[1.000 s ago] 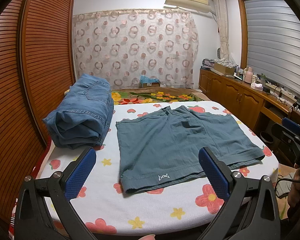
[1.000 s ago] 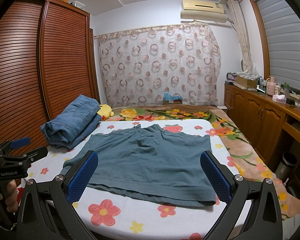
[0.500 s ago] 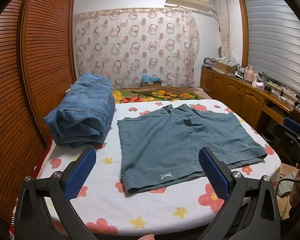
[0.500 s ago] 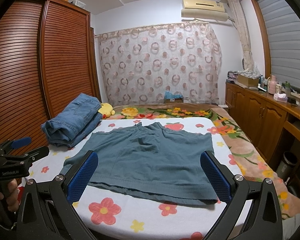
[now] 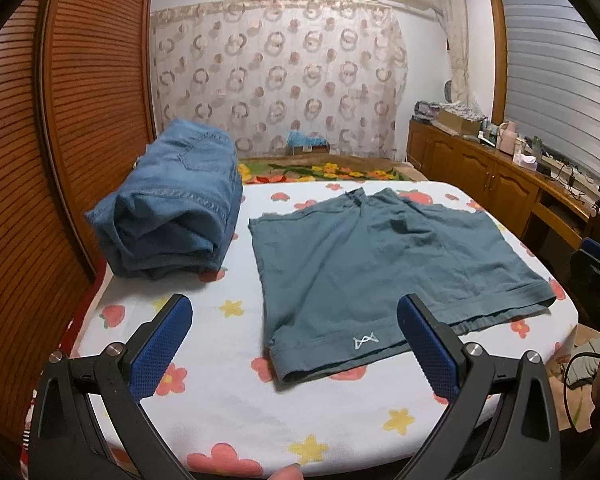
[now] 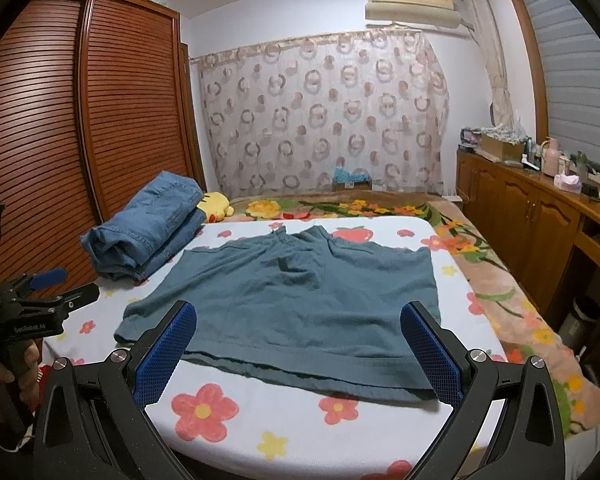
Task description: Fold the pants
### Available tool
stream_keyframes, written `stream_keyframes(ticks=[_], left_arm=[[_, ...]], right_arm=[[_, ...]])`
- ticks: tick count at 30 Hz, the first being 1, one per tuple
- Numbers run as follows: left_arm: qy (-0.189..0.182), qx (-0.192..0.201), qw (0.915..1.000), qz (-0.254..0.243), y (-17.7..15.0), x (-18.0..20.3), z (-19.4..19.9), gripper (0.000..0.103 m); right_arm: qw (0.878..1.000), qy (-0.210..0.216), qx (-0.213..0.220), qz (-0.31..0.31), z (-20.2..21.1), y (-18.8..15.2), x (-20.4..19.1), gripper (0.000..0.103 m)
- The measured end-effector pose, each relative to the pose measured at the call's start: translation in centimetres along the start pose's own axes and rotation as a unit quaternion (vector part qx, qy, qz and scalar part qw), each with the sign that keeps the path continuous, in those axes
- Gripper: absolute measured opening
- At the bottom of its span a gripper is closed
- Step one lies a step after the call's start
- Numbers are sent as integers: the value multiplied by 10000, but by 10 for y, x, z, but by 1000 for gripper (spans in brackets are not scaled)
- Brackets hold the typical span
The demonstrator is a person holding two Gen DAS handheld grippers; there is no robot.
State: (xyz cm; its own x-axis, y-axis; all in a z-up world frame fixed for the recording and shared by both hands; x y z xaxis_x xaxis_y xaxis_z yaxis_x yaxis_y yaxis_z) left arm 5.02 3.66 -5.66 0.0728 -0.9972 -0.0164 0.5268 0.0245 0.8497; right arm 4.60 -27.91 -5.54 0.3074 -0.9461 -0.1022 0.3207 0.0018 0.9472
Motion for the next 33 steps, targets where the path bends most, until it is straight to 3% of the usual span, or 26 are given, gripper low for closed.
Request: stream_keyframes(ticks=[9,23,31,33], left_arm=[[-118,-141,9998,0,-5,-6,-9,103],[-168,-545,9984,-20,-23,-15,-31,102],[-207,-573,9980,160,-29,-29,-38,94],[-230,-649,9975,147,-32,-30,-41,87]], right_arm=[[9998,-48,-194,72,-13,5,6,101],[9980,16,-551,294,-26,1,6,87],[9969,-93,-708,317,-28,1,13,84],[9968,-115,-728,312,-27,0,14,82]])
Point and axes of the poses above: each gripper's, at about its wrist camera, not at the fingertips, and z roughly against the way its jaws point, x to its right, y to its top, the point moved 3 cm from there along -z, roughly the way its jaws point, and after that the axes turned 3 degrees about y, right-handed, at the moved point
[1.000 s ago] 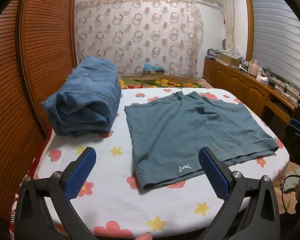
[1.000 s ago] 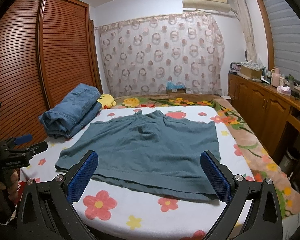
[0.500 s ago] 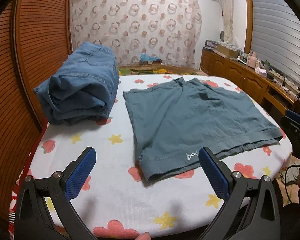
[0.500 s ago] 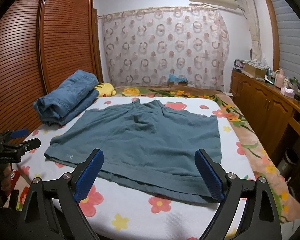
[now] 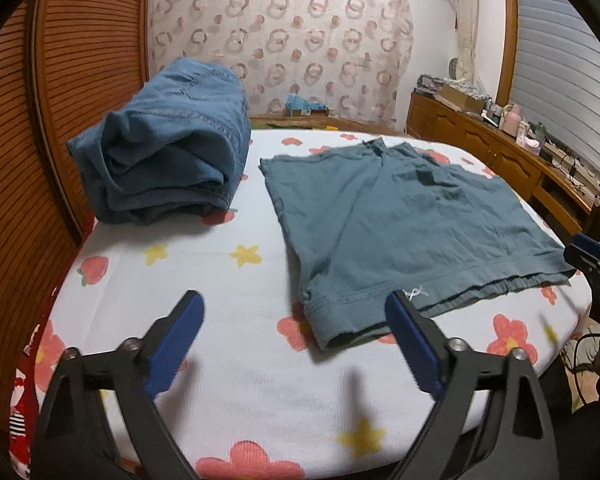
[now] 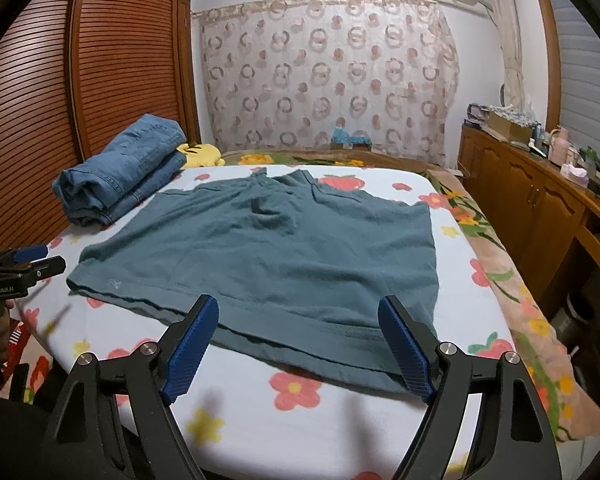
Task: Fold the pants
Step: 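Lower the left gripper to the shorts leg hem and close it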
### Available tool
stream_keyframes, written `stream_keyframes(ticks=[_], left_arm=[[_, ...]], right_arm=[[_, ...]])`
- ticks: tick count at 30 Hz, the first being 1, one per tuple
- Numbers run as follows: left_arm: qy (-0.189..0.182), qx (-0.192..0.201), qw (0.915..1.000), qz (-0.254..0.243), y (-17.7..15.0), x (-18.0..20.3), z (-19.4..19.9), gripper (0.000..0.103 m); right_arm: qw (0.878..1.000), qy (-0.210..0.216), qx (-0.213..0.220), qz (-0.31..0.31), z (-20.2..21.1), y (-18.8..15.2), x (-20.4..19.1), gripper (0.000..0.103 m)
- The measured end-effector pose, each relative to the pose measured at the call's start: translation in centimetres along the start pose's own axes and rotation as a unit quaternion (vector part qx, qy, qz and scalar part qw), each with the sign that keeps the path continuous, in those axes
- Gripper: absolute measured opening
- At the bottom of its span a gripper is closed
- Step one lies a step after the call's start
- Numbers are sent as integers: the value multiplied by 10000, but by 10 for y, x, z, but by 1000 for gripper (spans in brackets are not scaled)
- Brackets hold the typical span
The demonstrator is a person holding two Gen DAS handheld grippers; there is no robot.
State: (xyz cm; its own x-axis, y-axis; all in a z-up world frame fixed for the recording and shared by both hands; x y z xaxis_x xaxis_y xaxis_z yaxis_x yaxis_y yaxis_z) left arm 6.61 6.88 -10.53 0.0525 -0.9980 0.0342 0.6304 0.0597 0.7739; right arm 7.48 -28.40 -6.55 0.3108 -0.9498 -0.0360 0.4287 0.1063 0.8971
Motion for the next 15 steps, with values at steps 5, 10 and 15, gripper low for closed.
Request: stream_keyframes(ticks=[5,10,15], left_arm=[[-146,-220,9996,56,-7,-2,-10,74],[-229,-268,9993,80,-11,-1,-14,59],[-298,-321,9990,23,-13,3,-16,47]], right_arm=[[9999,-89,-63,-52,-1,-3,5,82],[9996,-201,-118,-128,1,-1,6,82],[9994,-278,-136,-173,5,-1,2,82]])
Point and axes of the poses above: each gripper's, at about its wrist camera, not at the fingertips, and z roughly against the way its jaws point, x to its right, y to its top, the point moved 3 cm from there along -z, roughly the way its jaws point, and after that the axes turned 3 degrees about y, right-handed, at the moved point
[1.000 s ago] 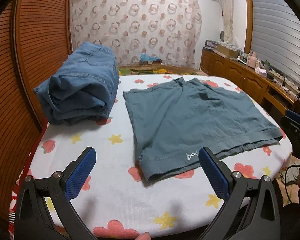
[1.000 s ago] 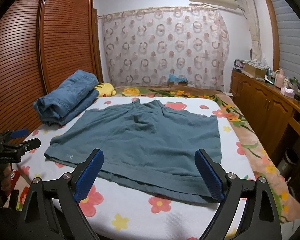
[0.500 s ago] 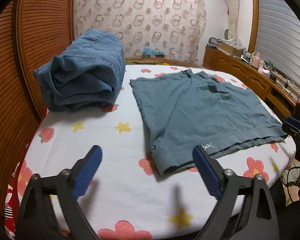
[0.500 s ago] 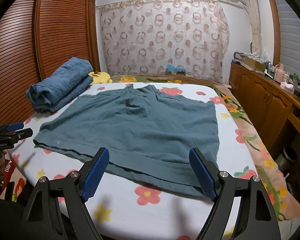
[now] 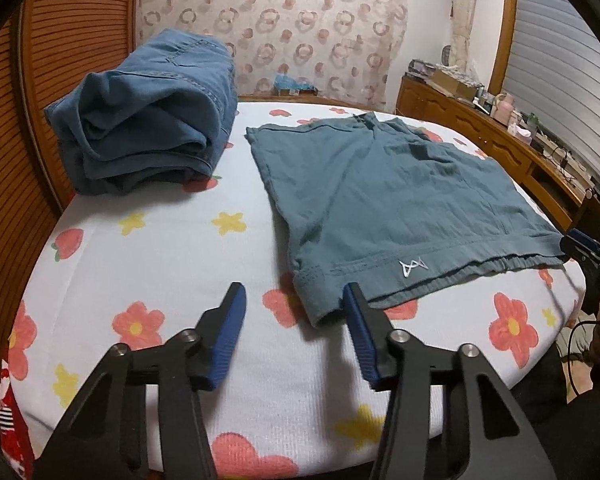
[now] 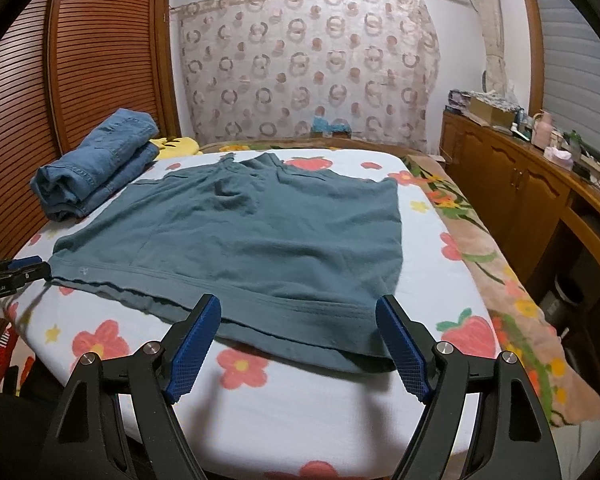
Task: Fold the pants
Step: 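Lower the left gripper to the shorts leg hem and close it, then lift the held leg hem with the left gripper and fold it over the other leg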
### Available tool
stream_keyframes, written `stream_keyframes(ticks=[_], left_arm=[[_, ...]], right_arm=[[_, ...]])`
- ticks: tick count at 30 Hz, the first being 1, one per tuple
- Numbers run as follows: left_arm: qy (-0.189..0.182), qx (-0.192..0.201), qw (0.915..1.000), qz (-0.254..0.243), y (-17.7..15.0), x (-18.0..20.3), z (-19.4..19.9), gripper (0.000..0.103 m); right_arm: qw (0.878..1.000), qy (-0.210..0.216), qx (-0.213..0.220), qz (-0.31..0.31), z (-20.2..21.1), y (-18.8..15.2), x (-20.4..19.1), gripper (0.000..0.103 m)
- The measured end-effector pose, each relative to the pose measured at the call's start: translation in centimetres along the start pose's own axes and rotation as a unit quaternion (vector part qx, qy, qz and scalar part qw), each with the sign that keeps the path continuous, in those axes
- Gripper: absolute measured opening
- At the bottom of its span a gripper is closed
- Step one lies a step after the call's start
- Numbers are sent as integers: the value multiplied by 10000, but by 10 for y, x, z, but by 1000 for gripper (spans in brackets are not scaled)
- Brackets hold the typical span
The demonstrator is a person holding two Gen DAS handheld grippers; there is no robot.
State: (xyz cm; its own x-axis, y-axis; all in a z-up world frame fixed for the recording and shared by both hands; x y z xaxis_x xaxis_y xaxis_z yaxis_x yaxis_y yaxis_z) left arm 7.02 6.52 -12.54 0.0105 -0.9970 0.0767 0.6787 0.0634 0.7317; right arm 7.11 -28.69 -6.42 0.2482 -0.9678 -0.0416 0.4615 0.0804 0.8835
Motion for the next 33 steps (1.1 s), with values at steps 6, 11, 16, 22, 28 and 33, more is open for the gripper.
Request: stream_keyframes(ticks=[6,11,16,22,28,33], left_arm=[[-120,-75,9999,-71,-3,5,-4,33],[-253,-103,9996,-109,-3,8,-4,20],[-311,-19,9993,-184,2,13,1,13],[-468,88,9983,-322,16,24,5,9],[-652,175,9963,-534,26,44,7,9],[-824,189,9929,-831,34,71,5,8]], right_arm=[[10000,-70,-18,-54,-2,4,0,82],[9998,-128,-47,-132,0,3,0,82],[9997,-116,-64,-187,3,2,-3,82],[9997,-66,-22,-219,4,6,5,82],[9997,-24,-8,-239,3,5,11,82],[9997,-17,-8,-251,2,5,12,82]])
Point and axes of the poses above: each gripper's, at about its wrist camera, not at the fingertips, and z roughly against the way its jaws point, x to its right, y to its top, the point moved 3 cm from there along -z, roughly the way its jaws point, and after that the axes turned 3 degrees about y, right-handed, at the moved point
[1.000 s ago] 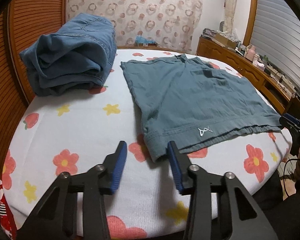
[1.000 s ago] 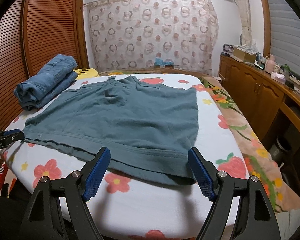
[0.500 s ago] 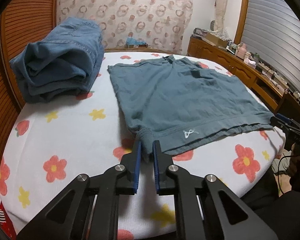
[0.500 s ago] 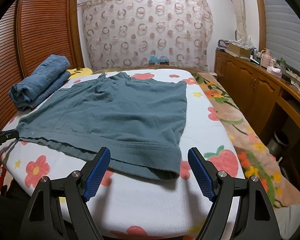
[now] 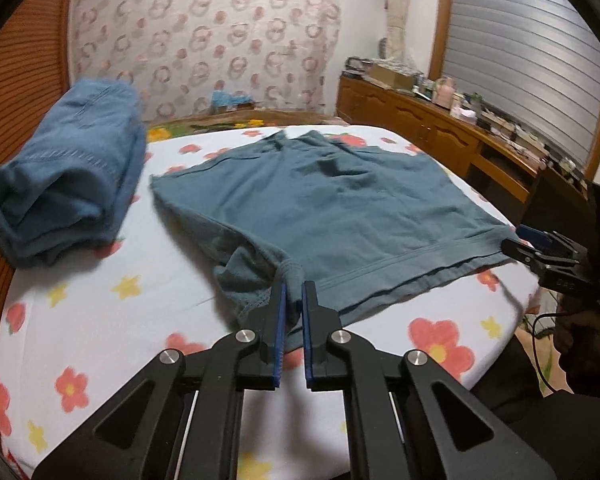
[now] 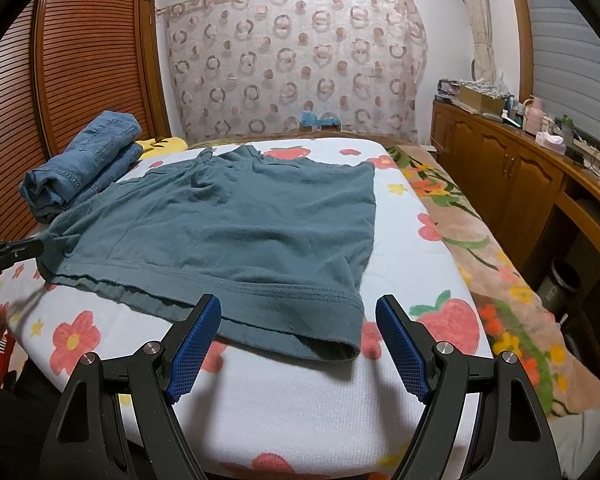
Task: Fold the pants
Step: 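Lift the held leg hem with the left gripper and fold it over the other leg, then close the right gripper on the folded shorts hem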
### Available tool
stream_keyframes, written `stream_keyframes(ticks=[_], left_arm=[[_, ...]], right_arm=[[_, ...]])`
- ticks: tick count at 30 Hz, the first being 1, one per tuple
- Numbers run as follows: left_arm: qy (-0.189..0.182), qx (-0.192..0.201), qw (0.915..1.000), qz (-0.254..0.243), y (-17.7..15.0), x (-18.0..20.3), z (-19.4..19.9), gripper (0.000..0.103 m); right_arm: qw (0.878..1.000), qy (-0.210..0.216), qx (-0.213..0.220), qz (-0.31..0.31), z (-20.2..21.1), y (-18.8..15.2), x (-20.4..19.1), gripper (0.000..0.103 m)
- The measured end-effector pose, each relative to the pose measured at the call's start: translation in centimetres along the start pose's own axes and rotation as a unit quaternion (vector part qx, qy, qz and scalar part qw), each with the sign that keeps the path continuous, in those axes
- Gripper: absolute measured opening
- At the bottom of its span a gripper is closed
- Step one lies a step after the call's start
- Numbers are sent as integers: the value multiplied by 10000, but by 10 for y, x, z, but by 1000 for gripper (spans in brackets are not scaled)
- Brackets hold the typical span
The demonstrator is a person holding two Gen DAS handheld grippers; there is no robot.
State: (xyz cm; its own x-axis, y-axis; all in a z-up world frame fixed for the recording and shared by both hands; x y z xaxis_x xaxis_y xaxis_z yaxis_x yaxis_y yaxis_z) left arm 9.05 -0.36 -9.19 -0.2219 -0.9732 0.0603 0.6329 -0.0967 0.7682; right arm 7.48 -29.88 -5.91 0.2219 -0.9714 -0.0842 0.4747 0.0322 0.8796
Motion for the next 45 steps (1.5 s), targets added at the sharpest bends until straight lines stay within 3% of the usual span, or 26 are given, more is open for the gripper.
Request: stream_keyframes(ticks=[17,24,28,30,32,35,39,45], left_arm=[[-767,196,9948,-635,61,72,-3,8],[-653,46,9962,-581,59,71,-7,9],[-647,-48,9965,-534,56,67,-7,22],[-616,-44,9967,-532,54,66,-4,39],[-564,1,9969,-541,51,63,-1,48],[-478,-36,9975,-519,44,55,-1,53],[-300,-55,9985,-453,33,40,-6,75],[-157,-116,9996,-185,18,15,-10,76]], right_arm=[[10000,14,55,-51,0,2,6,82],[10000,63,54,-17,-2,3,4,82],[9999,101,39,8,-4,4,-1,82],[9999,126,36,35,-5,5,-3,82],[9999,143,42,73,-6,7,-8,82],[9997,183,42,122,-9,9,-13,82],[9994,296,51,170,-13,13,-21,82],[9977,618,64,280,-21,22,-38,82]])
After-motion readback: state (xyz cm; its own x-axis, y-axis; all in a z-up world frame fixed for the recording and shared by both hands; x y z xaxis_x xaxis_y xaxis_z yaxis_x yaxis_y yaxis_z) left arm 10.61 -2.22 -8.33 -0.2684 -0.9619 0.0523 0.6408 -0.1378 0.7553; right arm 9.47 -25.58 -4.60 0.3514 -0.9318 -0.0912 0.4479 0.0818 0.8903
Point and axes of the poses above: each gripper's, at about its wrist camera, not at the fingertips, and z roughly against the way its jaws point, x to its right, y to its top, the point moved 3 cm from there along -z, roughly the way its jaws point, and after that the axes turned 3 degrees about y, right-handed, at the moved point
